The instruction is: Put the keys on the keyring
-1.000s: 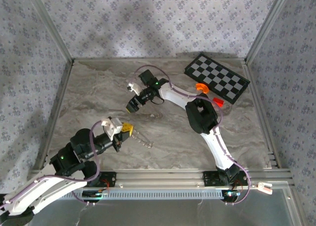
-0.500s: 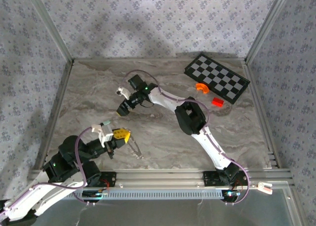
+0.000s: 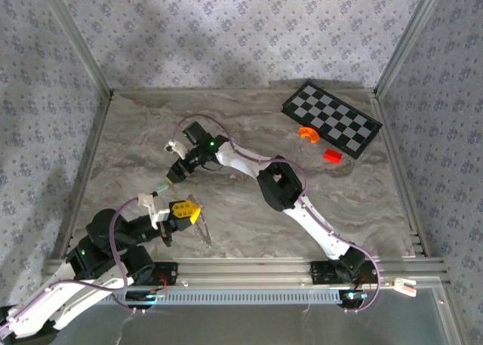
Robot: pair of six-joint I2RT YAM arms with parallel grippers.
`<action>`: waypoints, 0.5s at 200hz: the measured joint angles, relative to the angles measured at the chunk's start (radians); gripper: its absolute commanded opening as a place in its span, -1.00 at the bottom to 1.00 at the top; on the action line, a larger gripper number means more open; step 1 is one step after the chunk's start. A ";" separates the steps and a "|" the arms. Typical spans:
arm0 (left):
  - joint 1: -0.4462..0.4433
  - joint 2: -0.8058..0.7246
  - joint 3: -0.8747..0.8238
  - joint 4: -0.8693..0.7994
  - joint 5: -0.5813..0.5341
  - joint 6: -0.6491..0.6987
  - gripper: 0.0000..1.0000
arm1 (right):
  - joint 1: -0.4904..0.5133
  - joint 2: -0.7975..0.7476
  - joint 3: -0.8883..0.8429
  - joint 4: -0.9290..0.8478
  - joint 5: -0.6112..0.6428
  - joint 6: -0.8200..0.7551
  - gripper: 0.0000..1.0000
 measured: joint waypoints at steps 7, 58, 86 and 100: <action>0.000 -0.005 -0.003 0.004 0.003 0.000 -1.00 | 0.000 0.002 0.003 0.002 0.000 0.003 0.46; 0.000 -0.016 -0.012 0.016 0.014 -0.004 -1.00 | 0.005 0.029 0.041 0.005 0.001 0.006 0.33; 0.000 -0.021 -0.013 0.021 0.014 -0.006 -1.00 | 0.010 0.034 0.045 0.001 0.003 -0.004 0.26; 0.000 -0.029 -0.013 0.024 0.014 -0.006 -1.00 | 0.014 0.034 0.047 -0.005 0.003 -0.017 0.23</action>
